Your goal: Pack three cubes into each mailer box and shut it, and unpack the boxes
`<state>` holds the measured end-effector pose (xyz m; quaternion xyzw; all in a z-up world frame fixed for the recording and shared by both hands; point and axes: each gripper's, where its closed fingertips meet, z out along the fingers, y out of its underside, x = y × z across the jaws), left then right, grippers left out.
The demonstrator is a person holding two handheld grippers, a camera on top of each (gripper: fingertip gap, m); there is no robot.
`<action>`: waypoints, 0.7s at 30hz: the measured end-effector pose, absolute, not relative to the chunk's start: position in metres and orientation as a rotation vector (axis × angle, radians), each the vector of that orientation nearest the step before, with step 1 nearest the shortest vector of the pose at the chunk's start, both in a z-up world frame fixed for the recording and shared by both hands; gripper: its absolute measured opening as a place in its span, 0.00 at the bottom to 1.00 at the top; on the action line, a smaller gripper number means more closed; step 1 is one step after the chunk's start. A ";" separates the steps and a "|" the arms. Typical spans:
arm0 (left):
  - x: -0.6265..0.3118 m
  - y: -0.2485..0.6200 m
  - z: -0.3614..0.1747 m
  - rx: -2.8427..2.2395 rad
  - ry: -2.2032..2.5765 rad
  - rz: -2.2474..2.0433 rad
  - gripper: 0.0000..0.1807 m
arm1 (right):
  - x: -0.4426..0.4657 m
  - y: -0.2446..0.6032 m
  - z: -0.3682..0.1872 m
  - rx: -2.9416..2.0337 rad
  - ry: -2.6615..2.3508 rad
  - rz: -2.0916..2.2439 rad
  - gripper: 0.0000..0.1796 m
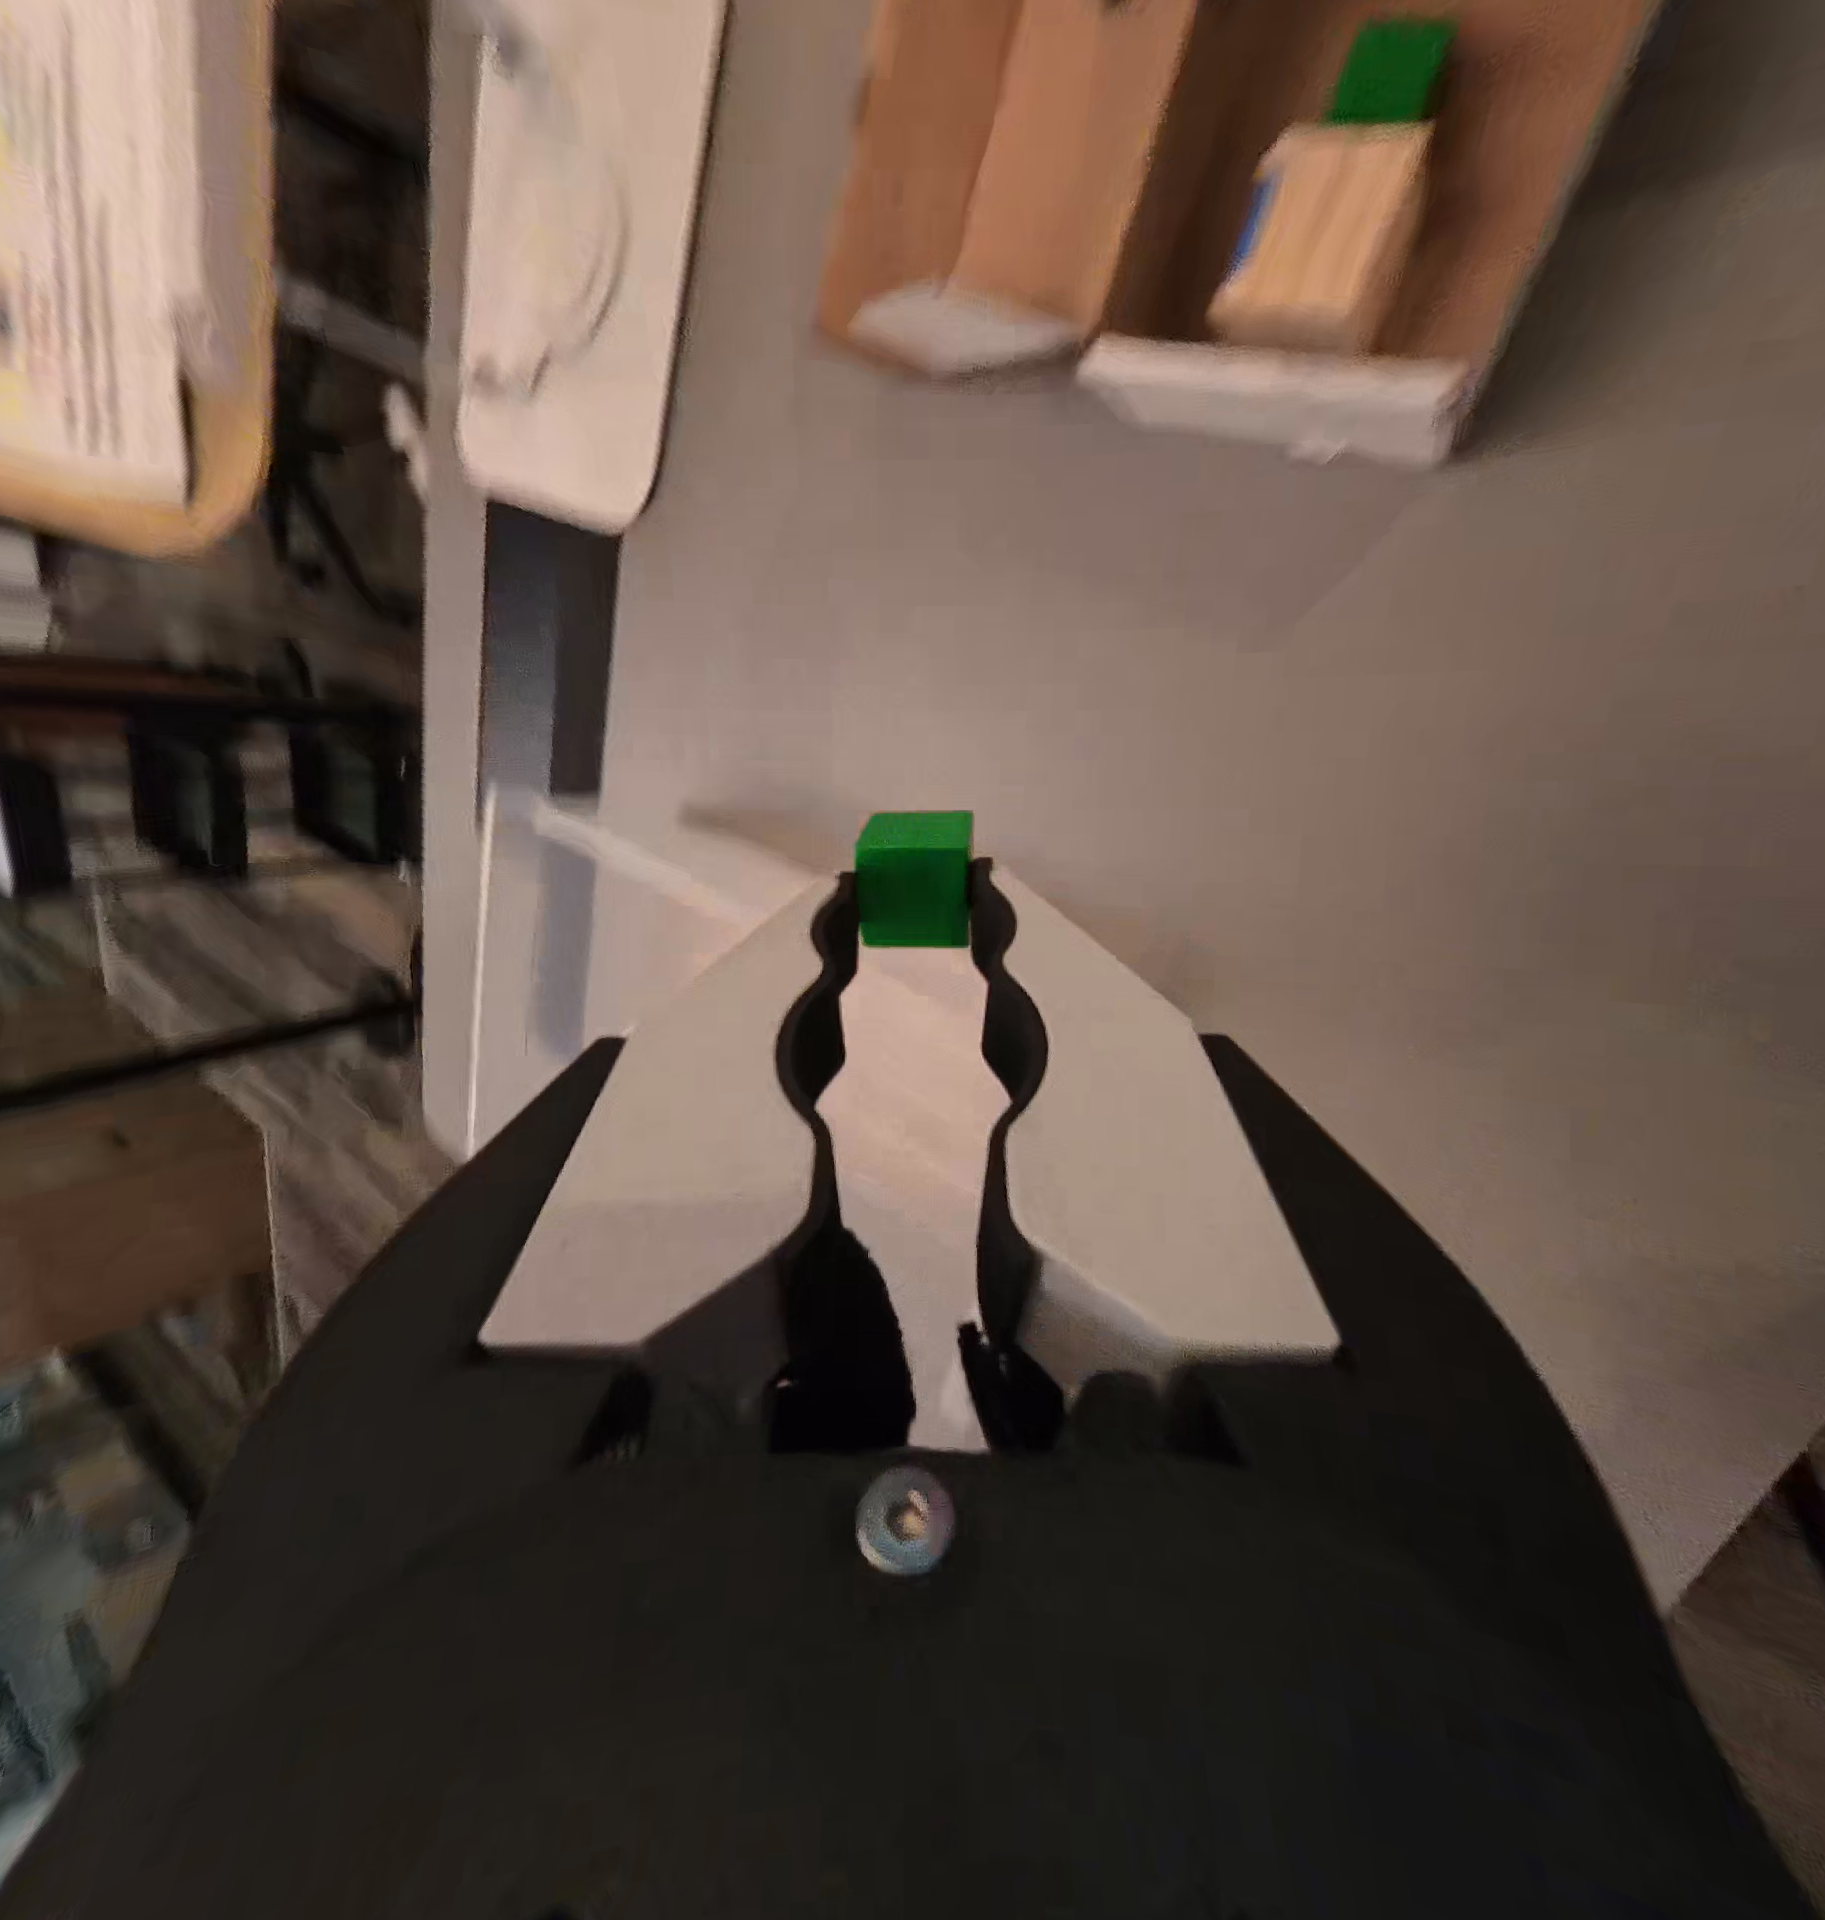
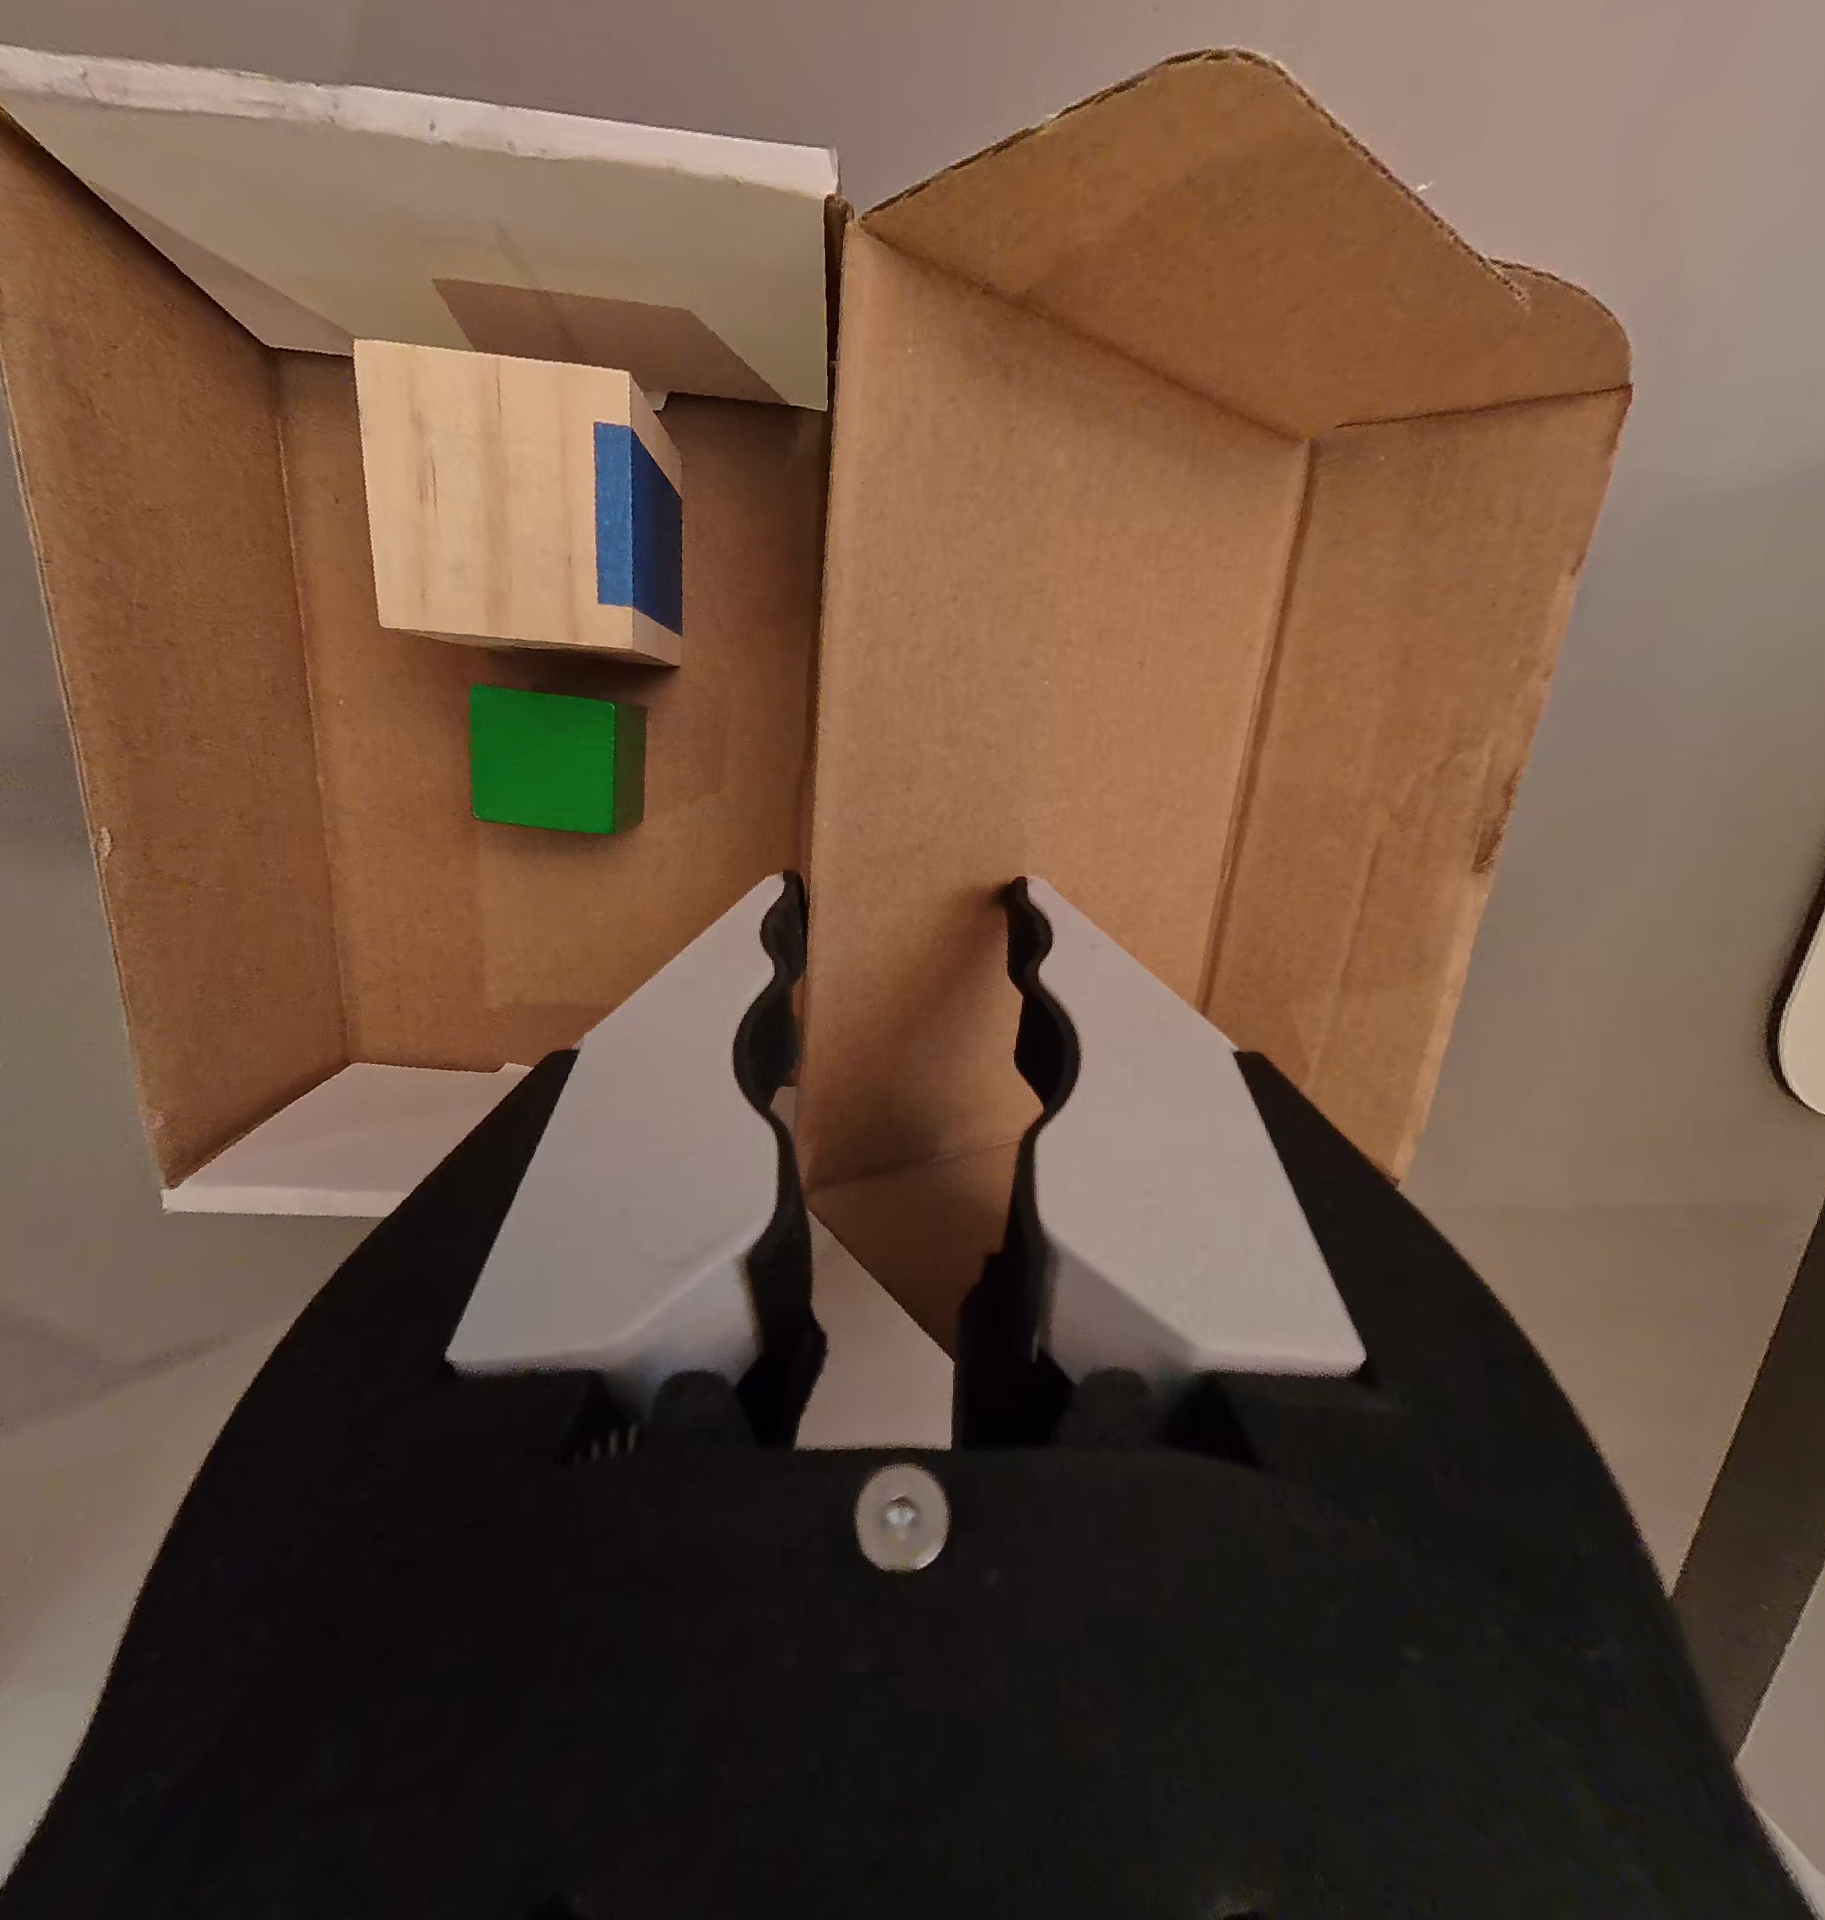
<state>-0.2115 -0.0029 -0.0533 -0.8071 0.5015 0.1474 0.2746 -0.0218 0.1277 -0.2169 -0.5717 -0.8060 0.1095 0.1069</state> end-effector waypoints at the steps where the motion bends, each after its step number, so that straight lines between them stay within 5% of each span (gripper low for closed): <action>1: -0.183 -0.001 -0.057 -2.127 1.417 0.349 0.11 | -0.022 0.128 -0.217 -1.684 -2.372 0.322 0.21; 10: -0.019 0.036 -0.150 -2.016 1.776 0.147 0.11 | -0.022 0.127 -0.217 -1.681 -2.379 0.317 0.20; 21: 0.024 0.062 -0.220 -2.105 1.817 -0.002 0.11 | -0.022 0.127 -0.217 -1.658 -2.377 0.341 0.20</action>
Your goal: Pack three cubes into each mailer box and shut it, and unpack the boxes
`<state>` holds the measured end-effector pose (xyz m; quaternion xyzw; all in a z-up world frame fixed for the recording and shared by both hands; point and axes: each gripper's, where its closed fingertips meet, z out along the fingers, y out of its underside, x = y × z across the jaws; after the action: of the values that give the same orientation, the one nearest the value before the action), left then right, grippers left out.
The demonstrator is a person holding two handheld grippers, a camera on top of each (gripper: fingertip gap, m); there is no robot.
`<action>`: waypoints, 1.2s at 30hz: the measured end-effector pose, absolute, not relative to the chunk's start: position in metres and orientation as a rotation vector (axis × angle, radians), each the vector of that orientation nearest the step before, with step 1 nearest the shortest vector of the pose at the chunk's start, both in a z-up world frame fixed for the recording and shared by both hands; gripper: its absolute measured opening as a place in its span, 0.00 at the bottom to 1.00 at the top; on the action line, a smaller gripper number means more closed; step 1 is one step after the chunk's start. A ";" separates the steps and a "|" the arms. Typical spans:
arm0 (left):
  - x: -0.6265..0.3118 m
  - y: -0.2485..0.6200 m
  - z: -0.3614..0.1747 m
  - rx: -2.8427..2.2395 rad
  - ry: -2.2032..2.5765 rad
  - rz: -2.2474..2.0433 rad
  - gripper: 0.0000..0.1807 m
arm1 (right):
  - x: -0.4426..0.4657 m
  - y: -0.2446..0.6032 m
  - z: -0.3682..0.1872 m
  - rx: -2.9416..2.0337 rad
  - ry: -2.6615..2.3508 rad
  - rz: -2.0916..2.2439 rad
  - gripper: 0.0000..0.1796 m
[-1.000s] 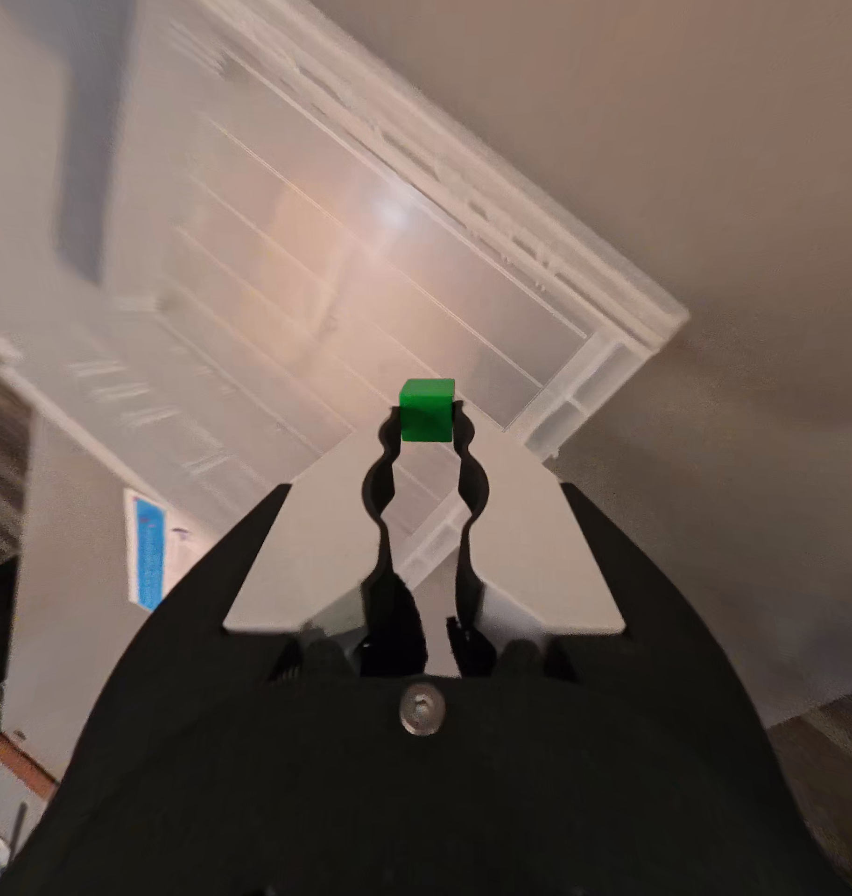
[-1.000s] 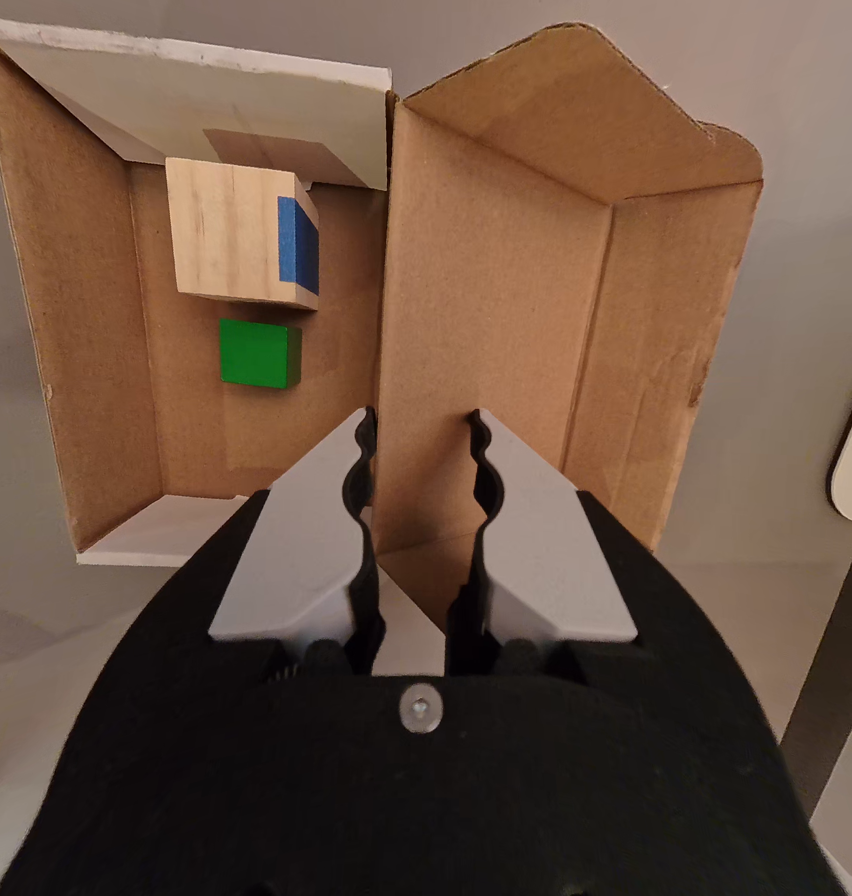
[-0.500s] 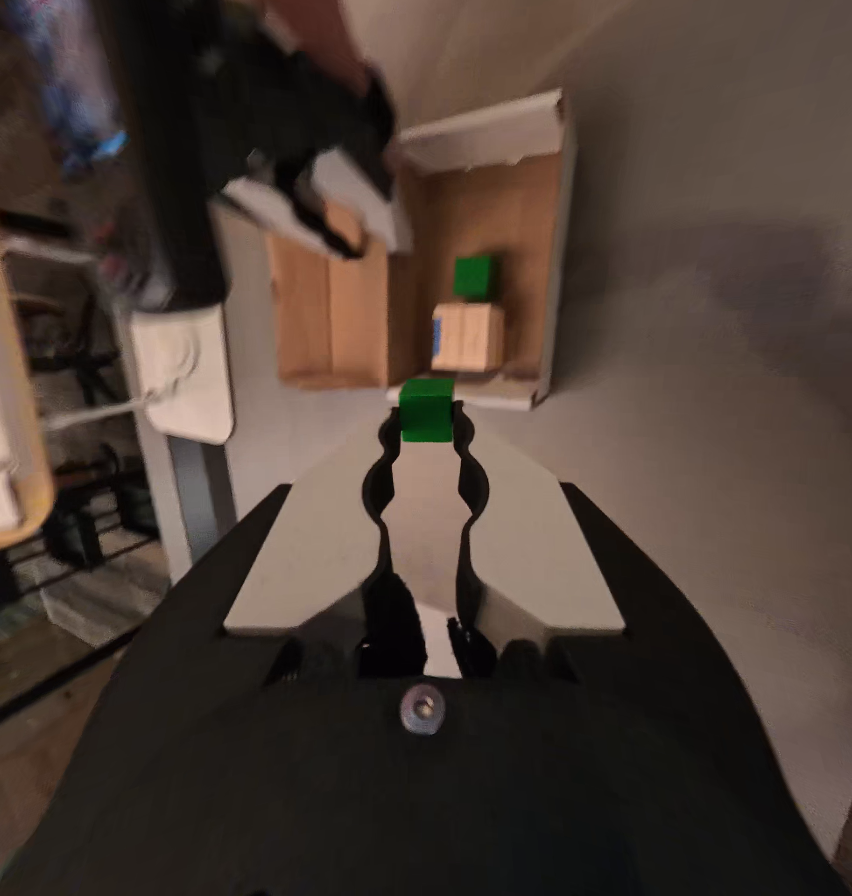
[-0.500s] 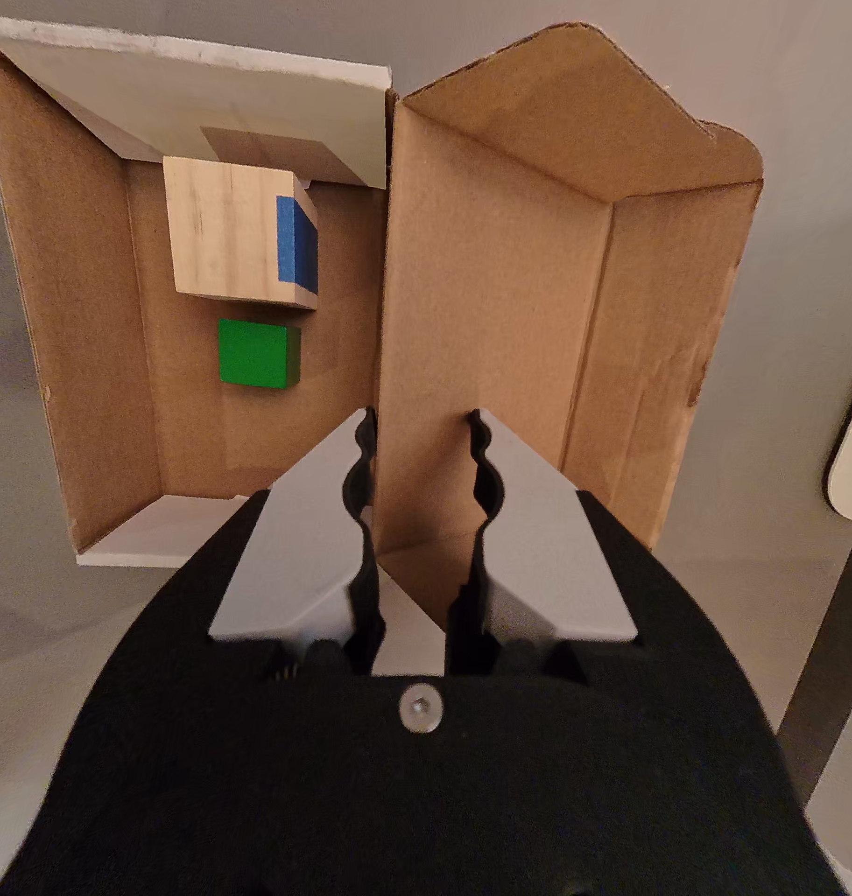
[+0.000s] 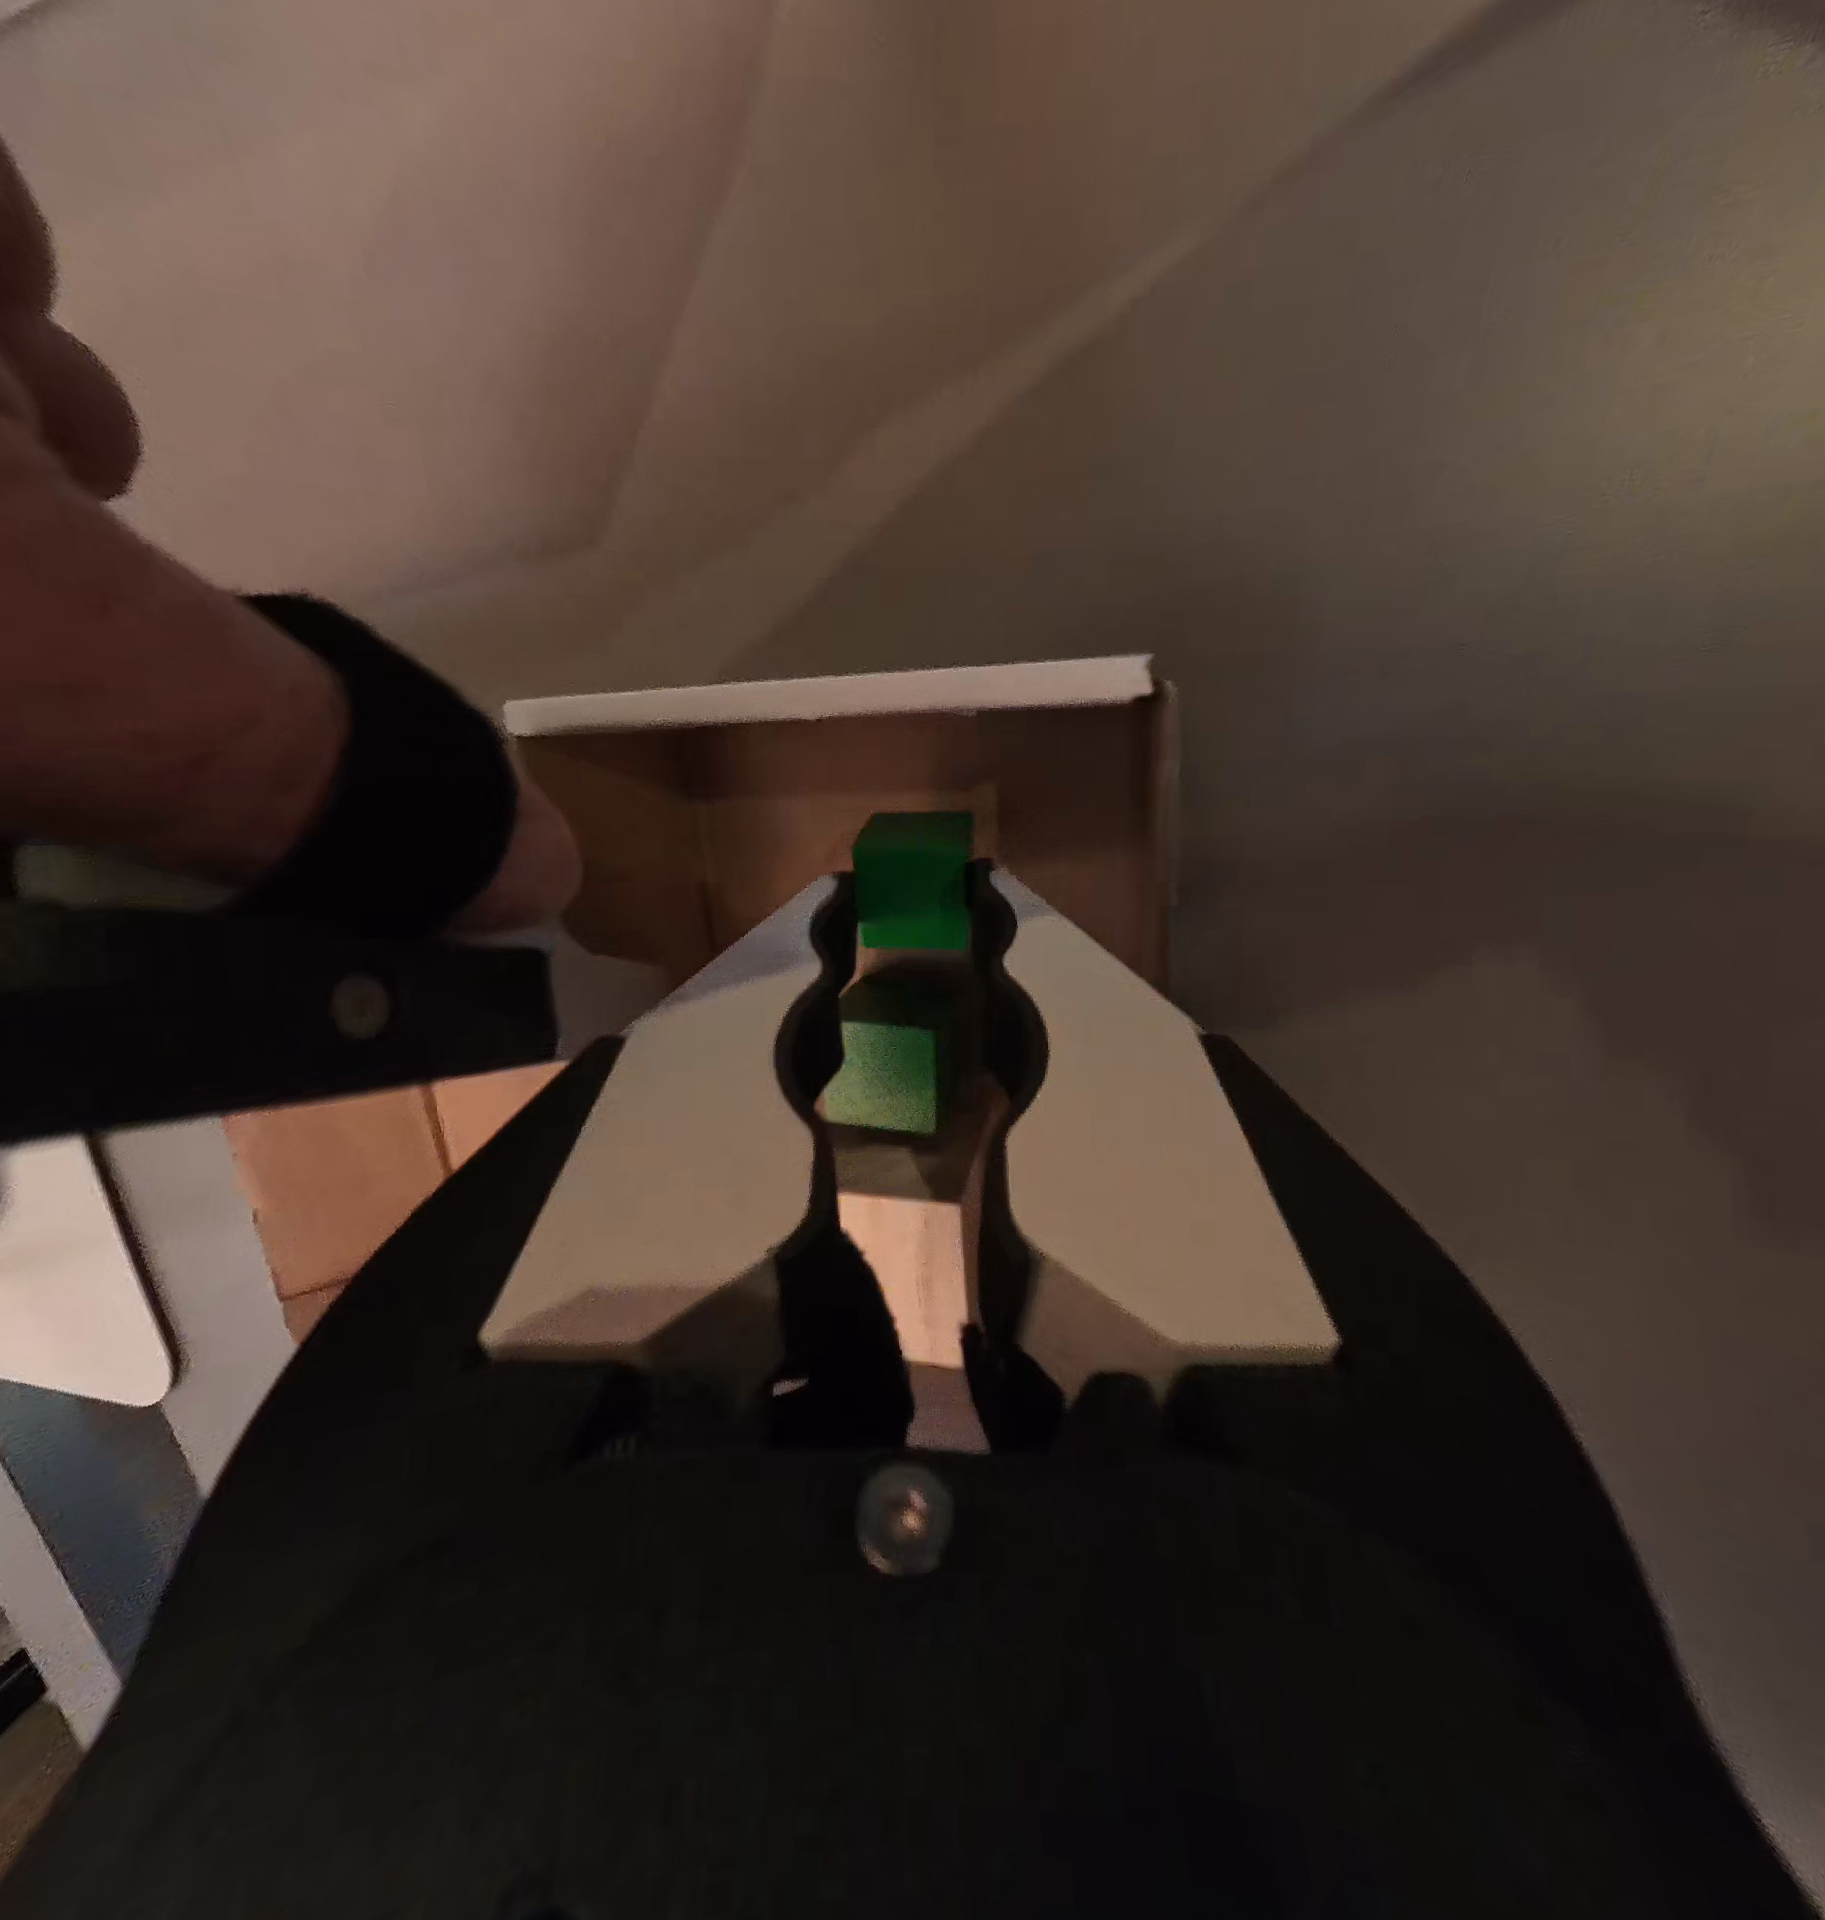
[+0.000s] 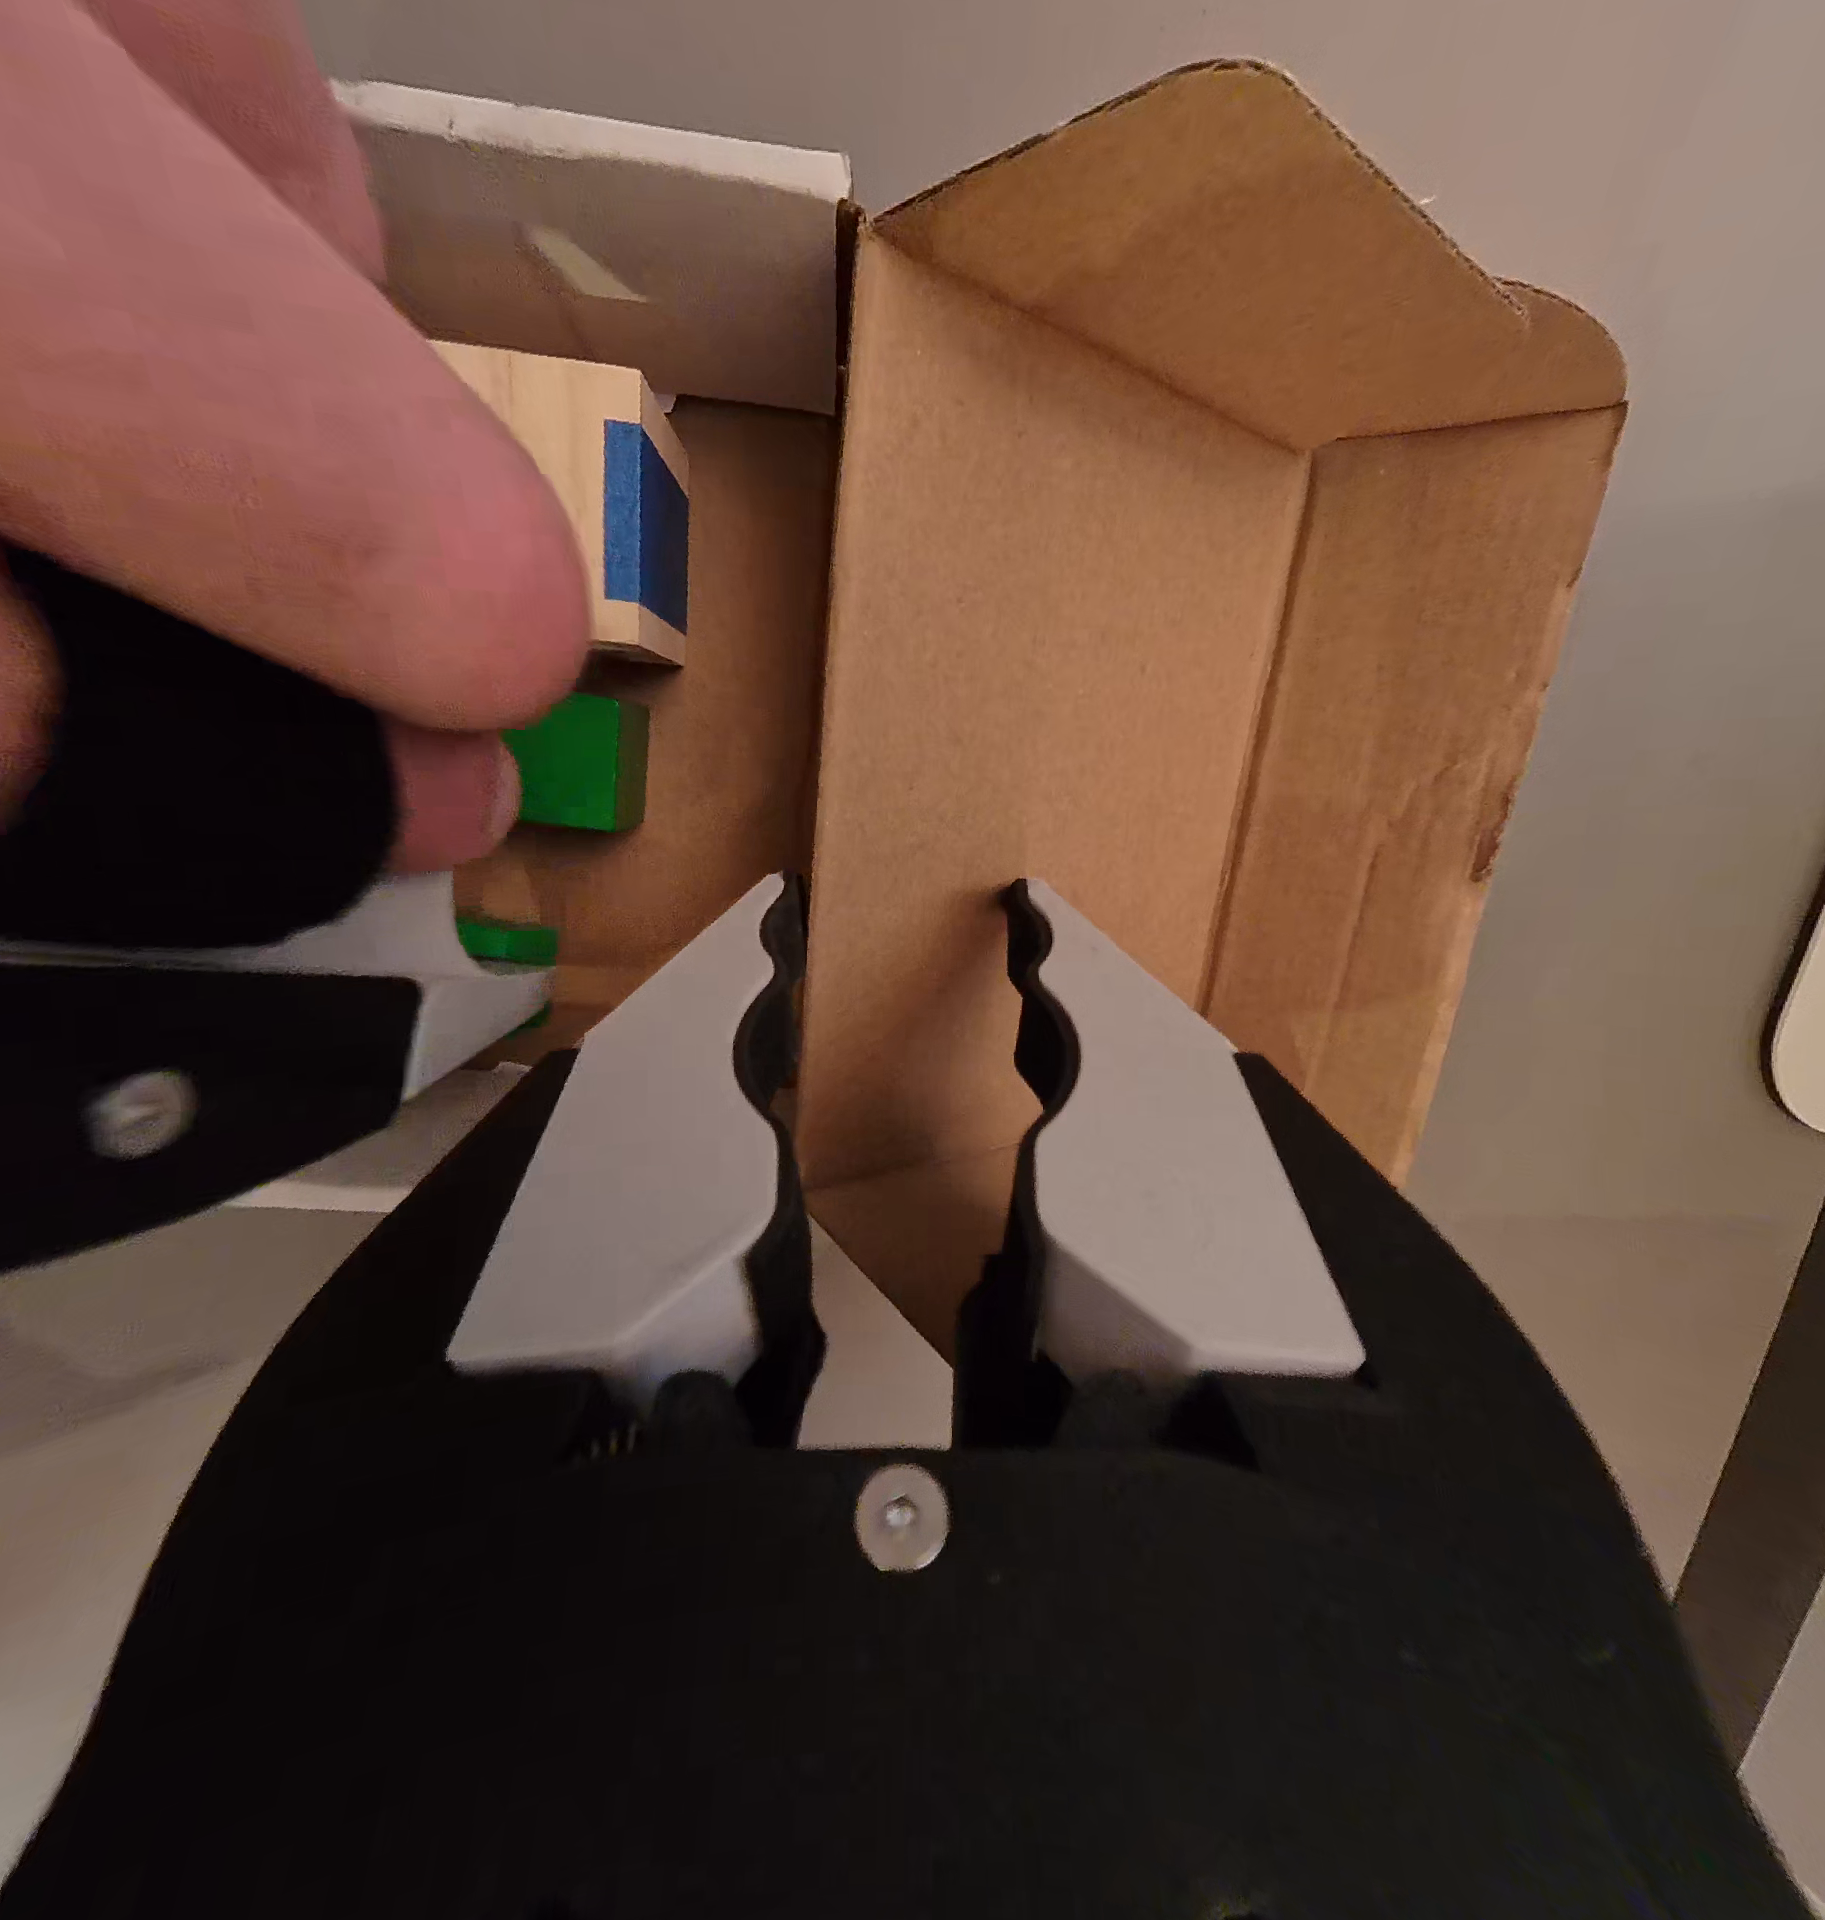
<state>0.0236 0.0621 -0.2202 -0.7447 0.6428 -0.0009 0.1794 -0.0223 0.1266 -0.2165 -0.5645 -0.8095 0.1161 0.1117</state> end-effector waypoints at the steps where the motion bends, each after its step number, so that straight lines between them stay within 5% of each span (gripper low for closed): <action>1: 0.022 0.065 -0.225 -2.109 1.819 0.020 0.11 | -0.022 0.127 -0.216 -1.656 -2.377 0.342 0.20; 9: 0.017 0.074 -0.230 -2.099 1.760 0.068 0.14 | -0.023 0.126 -0.216 -1.648 -2.370 0.368 0.20; 22: -0.081 0.074 -0.133 -2.022 0.986 -0.109 0.17 | -0.024 0.125 -0.216 -1.622 -2.338 0.306 0.20; 31: -0.112 0.088 -0.188 -2.120 0.736 -0.233 0.23 | -0.023 0.124 -0.214 -1.563 -2.286 0.133 0.21; 36: -0.098 0.089 -0.198 -2.090 0.751 -0.326 0.12 | -0.025 0.117 -0.195 -1.552 -2.140 0.149 0.21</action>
<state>-0.0985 0.0891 -0.1978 -0.8390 0.3015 -0.1308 0.4336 -0.0254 0.1174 -0.1946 -0.5684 -0.7837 0.0545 0.2445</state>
